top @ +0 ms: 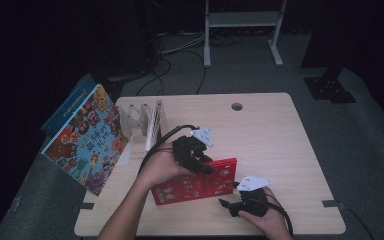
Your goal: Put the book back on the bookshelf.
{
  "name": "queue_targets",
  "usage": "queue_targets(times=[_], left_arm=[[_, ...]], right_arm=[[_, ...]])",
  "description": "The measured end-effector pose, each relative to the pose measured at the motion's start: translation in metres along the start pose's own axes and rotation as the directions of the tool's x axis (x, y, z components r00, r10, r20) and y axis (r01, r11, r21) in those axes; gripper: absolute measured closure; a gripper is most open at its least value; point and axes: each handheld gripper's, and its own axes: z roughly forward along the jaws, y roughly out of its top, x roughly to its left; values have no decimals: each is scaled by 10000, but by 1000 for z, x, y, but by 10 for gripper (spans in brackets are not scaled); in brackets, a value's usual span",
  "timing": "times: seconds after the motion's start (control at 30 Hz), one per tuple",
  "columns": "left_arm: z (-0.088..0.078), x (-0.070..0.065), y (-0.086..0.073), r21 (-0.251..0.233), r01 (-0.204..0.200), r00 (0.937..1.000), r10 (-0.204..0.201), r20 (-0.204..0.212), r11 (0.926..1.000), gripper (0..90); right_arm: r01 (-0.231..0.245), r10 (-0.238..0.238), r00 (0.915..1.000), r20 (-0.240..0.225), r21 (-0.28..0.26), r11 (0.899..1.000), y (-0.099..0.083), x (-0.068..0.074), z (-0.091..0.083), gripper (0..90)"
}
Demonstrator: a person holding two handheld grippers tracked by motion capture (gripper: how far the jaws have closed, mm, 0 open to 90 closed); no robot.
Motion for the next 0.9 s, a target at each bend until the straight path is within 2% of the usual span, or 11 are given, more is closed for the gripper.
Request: queue_targets(times=[0.1, 0.27, 0.4, 0.53, 0.63, 0.77, 0.9], left_arm=[[6, -1, 6, 121, -94, 9999, 93, 83, 9999, 660], [20, -1, 15, 706, -220, 9997, 210, 160, 9973, 644], [29, 0, 20, 1007, -264, 9997, 262, 27, 9946, 636], [32, 0, 23, 1111, -256, 9996, 268, -91, 9935, 638], [33, -1, 26, 1257, -265, 9995, 282, -122, 9917, 662], [34, 0, 27, 1251, -207, 9996, 227, -152, 9919, 752], [34, -1, 28, 1272, -234, 9996, 250, -112, 9916, 779]], right_arm=[[46, -46, 10000, 3, 11, 10000, 0, 1, 0, 243], [181, -181, 9998, 19, -4, 9998, 0, 3, 1, 244], [233, -233, 9997, 48, 16, 9997, 0, 3, 1, 246], [288, -288, 9996, 75, 22, 9996, 0, 3, 2, 248], [251, -251, 9997, 55, 72, 9997, 0, 3, 2, 251], [296, -296, 9995, 48, 94, 9995, -1, 2, 3, 257], [299, -304, 9994, 190, 227, 9993, -2, -1, 1, 244]])
